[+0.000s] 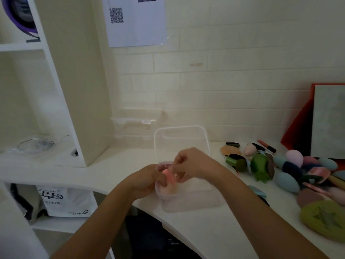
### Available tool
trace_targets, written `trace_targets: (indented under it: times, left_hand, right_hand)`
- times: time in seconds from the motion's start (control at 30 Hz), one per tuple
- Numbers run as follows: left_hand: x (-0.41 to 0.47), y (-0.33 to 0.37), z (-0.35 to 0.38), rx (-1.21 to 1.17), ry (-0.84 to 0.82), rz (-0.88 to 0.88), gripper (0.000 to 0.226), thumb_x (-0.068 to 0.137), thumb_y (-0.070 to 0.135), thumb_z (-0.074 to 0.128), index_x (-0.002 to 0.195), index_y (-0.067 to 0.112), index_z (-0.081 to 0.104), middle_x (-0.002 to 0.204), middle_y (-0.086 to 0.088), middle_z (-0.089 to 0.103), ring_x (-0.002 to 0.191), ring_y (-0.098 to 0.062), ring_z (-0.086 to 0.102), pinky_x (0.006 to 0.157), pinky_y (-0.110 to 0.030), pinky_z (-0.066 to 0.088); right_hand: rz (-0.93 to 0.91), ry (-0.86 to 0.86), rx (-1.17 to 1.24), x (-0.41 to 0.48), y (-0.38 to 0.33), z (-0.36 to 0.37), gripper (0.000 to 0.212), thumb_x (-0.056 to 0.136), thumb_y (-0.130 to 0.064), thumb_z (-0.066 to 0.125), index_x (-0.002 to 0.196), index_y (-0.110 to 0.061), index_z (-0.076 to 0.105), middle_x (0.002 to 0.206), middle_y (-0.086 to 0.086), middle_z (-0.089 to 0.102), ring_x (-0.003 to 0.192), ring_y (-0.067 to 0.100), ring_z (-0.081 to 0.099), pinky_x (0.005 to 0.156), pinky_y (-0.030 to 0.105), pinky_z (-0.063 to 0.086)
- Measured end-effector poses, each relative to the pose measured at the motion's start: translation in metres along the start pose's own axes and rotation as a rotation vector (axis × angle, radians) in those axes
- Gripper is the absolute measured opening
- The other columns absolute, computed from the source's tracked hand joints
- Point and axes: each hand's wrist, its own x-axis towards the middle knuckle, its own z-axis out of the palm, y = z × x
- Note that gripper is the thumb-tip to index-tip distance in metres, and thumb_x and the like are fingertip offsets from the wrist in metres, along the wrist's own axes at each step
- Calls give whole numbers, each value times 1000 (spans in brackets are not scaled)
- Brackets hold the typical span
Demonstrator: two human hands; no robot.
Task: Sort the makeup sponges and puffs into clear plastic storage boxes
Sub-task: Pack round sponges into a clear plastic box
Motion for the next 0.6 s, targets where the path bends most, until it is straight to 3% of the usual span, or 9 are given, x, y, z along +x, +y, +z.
trace_targets:
  times: [0.1,0.17,0.23,0.37,0.43,0.5,0.6]
  left_hand:
    - [1,-3,0,-21,114,-40,66,53,-1,50,118,9,54,116,-4,61,104,-17,56,77,-21,50]
    - [-2,-3,2,-34,150,-46,62,51,-2,49,112,11,56,115,-3,61,104,-16,56,79,-21,50]
    - [-6,-2,1,-24,165,-58,62,51,-1,50,112,11,55,114,-2,62,104,-16,56,78,-21,51]
    - [-17,-3,-9,-50,215,-58,67,50,-2,52,117,8,52,113,-5,64,108,-19,57,77,-23,50]
    - [-23,-4,-16,-52,244,-55,67,50,-3,52,117,6,52,114,-6,64,108,-18,57,77,-22,50]
    - [-28,-4,-23,-59,268,-52,65,50,-4,51,114,6,52,112,-6,65,104,-17,59,73,-21,53]
    - [-36,-4,-32,-97,304,-50,62,49,-6,49,109,6,54,111,-8,65,102,-19,59,73,-23,53]
  right_hand:
    - [-106,370,134,3,-5,-26,17,85,-19,68,76,-8,59,64,5,62,47,12,61,57,27,54]
    - [-144,640,58,6,1,-43,13,89,-22,62,80,-13,58,74,2,63,58,11,60,58,23,47]
    - [-92,715,-92,12,19,-56,7,92,-18,54,90,-15,60,90,1,64,75,13,56,58,20,40]
    - [38,355,-97,22,56,-65,15,92,-11,54,95,-23,63,109,5,65,93,17,57,79,29,43]
    - [45,175,-23,23,67,-63,20,94,-12,53,109,-23,61,119,3,59,107,17,54,87,27,42]
    - [-3,53,-32,24,76,-57,30,95,-10,51,121,-24,55,126,-3,51,118,14,48,87,19,40]
    - [-117,-42,-263,25,81,-46,37,96,-14,50,130,-28,51,126,-14,49,120,6,46,82,7,40]
